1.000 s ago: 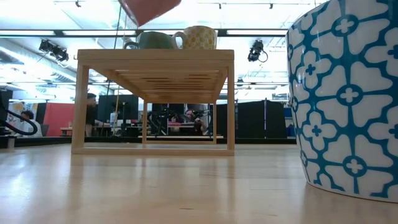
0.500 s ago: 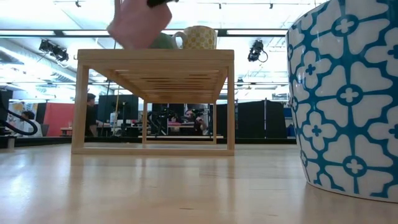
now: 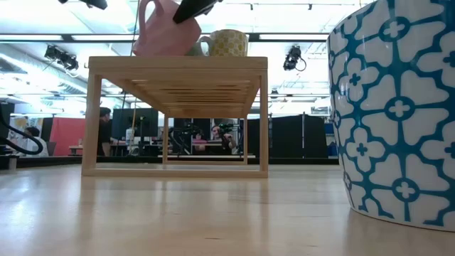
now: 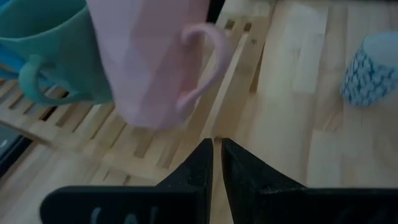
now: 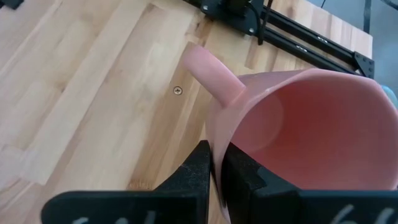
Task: Place coffee mugs
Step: Put the pink mug on the shelf
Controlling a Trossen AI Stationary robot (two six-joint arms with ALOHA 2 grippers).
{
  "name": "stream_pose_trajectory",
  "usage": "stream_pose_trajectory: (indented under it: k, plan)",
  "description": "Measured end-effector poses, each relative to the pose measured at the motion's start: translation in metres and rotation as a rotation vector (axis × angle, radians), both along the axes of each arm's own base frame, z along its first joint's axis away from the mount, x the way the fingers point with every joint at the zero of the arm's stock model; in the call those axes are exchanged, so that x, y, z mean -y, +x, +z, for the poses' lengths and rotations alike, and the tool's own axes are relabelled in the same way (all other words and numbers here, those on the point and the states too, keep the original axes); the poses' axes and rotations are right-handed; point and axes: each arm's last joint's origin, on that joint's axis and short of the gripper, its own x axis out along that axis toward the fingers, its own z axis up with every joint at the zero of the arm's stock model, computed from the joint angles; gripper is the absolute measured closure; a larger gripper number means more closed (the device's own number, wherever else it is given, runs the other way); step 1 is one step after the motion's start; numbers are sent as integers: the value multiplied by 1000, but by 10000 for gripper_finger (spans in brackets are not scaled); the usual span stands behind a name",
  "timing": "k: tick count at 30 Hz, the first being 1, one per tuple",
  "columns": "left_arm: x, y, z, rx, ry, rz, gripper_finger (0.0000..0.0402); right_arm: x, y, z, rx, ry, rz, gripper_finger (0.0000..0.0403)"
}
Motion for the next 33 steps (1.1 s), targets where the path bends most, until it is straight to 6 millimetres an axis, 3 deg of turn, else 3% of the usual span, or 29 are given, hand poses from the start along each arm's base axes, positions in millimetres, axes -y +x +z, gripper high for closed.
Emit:
stream_pose_trajectory:
  k: [8,20,33]
  plan:
    - [6,9,-14,127,-15,48,363,0,0,-1,-8,0,0,365]
    - [2,22,-17,100,-44,-36,358,0,0,-2,-13,3,-3,364]
    - [-4,28,-15,114,-1,-28,229,0,0,-3,-15,3,-3,364]
